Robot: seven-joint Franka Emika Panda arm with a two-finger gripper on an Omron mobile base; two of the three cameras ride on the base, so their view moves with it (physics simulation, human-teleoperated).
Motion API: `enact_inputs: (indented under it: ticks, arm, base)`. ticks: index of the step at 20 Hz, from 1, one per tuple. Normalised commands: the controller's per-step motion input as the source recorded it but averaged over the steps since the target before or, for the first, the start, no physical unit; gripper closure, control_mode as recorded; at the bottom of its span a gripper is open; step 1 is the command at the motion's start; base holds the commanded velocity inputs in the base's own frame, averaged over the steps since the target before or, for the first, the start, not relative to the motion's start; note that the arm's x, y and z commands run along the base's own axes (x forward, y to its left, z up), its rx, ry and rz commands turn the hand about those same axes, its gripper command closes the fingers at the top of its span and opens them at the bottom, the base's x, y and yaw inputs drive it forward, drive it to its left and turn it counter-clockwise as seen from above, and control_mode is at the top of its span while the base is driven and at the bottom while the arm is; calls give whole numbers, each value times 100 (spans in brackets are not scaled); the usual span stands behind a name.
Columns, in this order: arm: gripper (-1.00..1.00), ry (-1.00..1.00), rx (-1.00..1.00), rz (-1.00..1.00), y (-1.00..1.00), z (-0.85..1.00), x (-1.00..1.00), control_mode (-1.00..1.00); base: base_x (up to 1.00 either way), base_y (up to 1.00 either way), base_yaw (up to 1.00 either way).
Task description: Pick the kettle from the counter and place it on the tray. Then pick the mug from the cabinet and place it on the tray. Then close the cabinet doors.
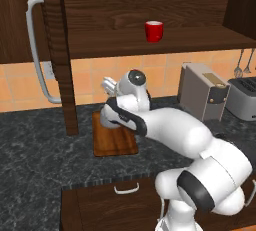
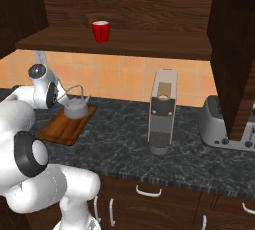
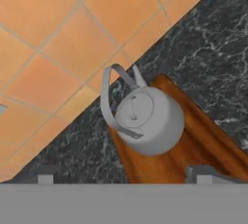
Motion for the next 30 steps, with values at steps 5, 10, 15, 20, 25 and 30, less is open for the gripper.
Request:
enact_inputs:
  ticks: [5,10,15,20,25,30]
  arm:
    - [-100,17,-16,22,-50,44,-55,-100]
    - [-100,0,-15,34,-55,37,-67,-100]
    - [-100,-1,-15,47,-49,44,-57,-100]
    - [-100,-32,-5,60,-49,38,-57,-100]
    - [-100,-55,0,39,-42,32,-31,-100]
    - [-100,-40,0,23,-39,46,-7,-100]
  base:
    - [0,0,0]
    - [0,0,0]
    - [0,0,0]
    - [0,0,0]
    - [0,0,0]
    - [0,0,0]
